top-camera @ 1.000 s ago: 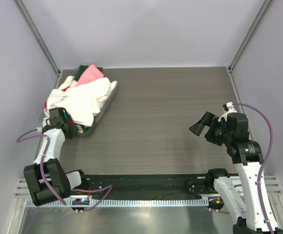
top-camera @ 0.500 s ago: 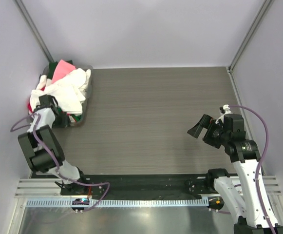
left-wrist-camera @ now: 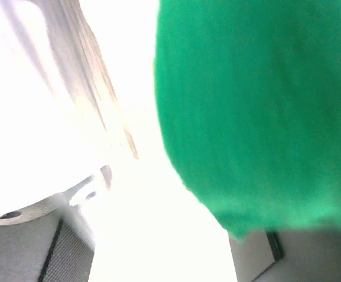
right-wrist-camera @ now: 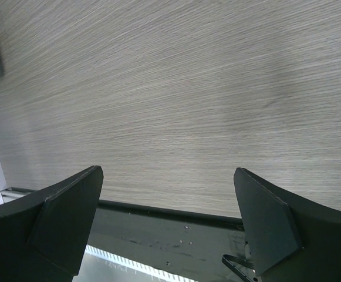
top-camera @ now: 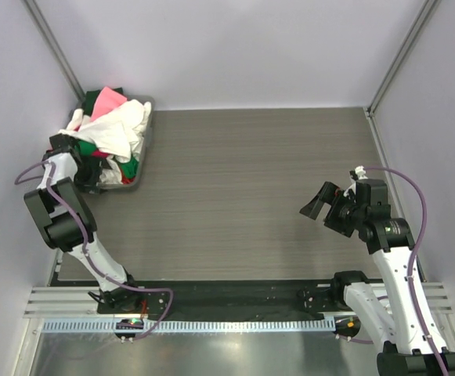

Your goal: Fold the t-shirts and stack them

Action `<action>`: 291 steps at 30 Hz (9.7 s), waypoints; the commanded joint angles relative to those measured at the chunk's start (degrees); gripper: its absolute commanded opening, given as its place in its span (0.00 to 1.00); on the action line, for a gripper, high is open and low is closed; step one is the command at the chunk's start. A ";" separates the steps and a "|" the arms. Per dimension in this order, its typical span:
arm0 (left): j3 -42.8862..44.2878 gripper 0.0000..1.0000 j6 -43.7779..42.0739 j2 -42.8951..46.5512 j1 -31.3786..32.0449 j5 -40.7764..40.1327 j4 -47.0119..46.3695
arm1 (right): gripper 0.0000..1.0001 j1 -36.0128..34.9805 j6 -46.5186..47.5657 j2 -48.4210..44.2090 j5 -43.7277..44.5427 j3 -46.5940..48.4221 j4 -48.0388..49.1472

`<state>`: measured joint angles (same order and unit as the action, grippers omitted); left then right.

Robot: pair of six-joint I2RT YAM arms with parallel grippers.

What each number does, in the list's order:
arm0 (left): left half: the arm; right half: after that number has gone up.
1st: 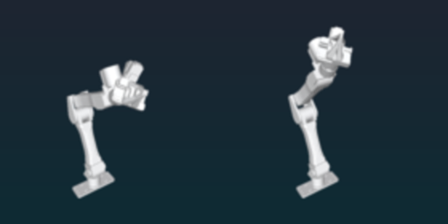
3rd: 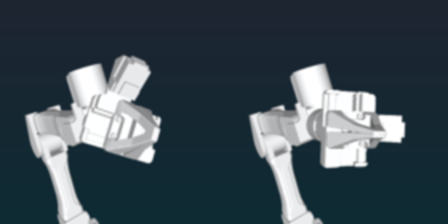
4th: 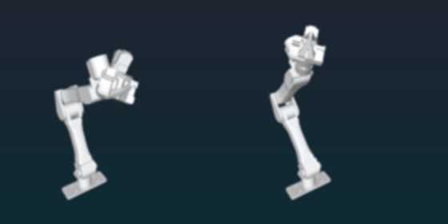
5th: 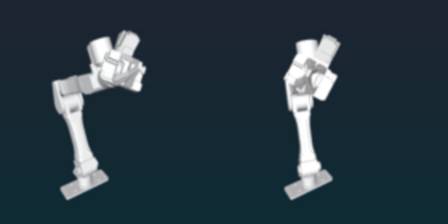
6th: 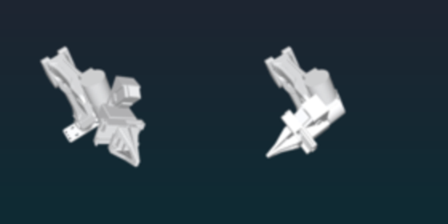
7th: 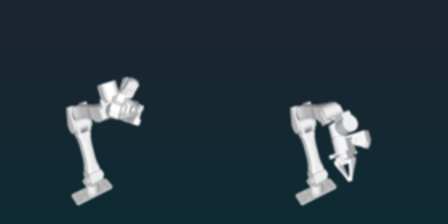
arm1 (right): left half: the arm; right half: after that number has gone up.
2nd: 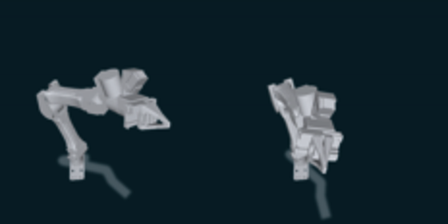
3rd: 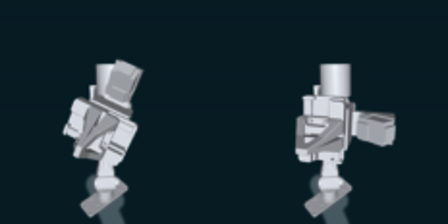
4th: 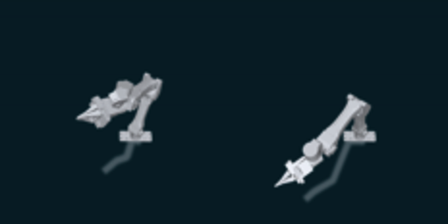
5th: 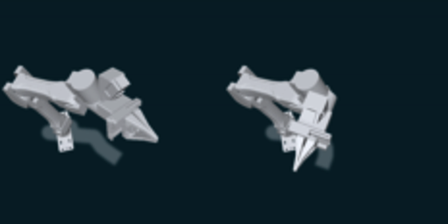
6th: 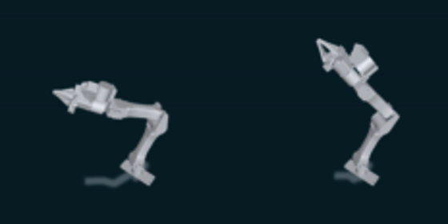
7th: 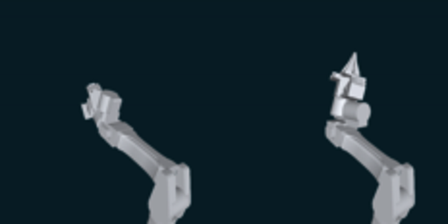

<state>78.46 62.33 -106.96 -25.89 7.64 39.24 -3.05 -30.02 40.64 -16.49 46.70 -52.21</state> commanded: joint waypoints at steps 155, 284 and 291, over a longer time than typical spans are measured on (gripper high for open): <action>-28.71 0.63 -16.62 24.51 42.68 -2.89 -13.67 | 0.91 7.18 -18.67 35.99 0.67 -13.48 33.39; 3.07 0.68 -25.94 7.19 38.72 -12.83 0.77 | 0.88 3.49 3.22 52.87 12.45 29.69 34.10; -7.00 0.66 -23.31 5.89 38.99 -12.03 -3.82 | 0.86 1.12 3.13 62.96 14.20 30.29 23.66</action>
<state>72.64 37.32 -98.96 13.23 -5.30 39.66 -1.06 -25.89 99.33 -2.57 75.42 -22.85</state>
